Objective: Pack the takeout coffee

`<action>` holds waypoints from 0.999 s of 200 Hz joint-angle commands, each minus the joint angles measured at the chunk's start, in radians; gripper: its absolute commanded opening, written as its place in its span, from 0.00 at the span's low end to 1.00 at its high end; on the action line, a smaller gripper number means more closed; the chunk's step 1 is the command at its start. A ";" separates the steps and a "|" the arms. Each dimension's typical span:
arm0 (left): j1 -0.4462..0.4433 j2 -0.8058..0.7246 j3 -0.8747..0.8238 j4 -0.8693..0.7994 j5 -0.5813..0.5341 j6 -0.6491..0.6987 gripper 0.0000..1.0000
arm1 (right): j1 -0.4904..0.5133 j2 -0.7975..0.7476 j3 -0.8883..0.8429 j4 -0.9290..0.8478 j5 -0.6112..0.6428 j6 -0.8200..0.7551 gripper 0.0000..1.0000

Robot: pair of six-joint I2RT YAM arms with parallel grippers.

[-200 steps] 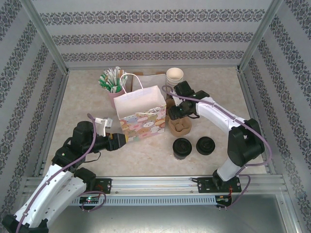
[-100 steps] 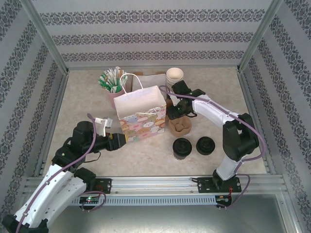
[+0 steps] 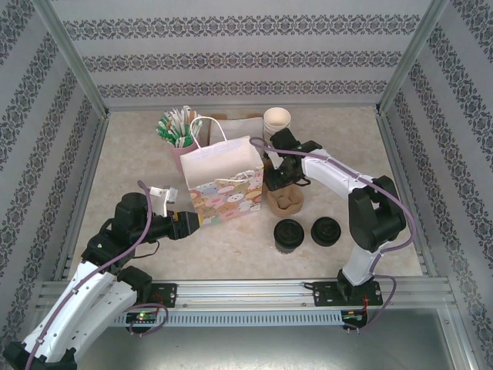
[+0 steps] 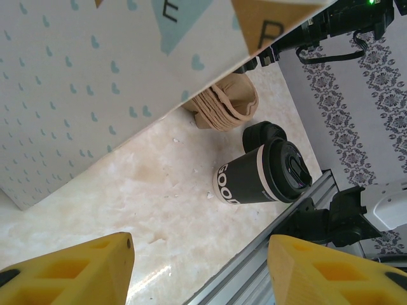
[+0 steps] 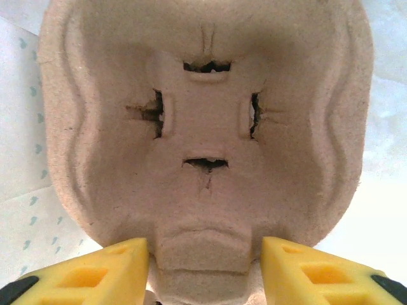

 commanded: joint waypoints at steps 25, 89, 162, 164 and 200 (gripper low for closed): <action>-0.012 -0.014 0.005 -0.008 -0.016 0.022 0.58 | 0.019 0.002 0.025 -0.034 0.037 -0.018 0.45; -0.013 -0.022 0.007 -0.011 -0.027 0.023 0.58 | 0.010 -0.062 0.018 -0.028 0.031 0.005 0.43; -0.012 -0.026 0.006 -0.012 -0.035 0.021 0.58 | -0.001 -0.075 0.015 -0.025 0.008 0.037 0.42; -0.013 -0.026 0.007 -0.012 -0.034 0.022 0.58 | -0.002 -0.075 0.015 -0.026 0.008 0.039 0.42; -0.013 -0.032 0.030 -0.037 -0.036 0.021 0.58 | -0.005 -0.110 0.022 -0.044 0.011 0.088 0.39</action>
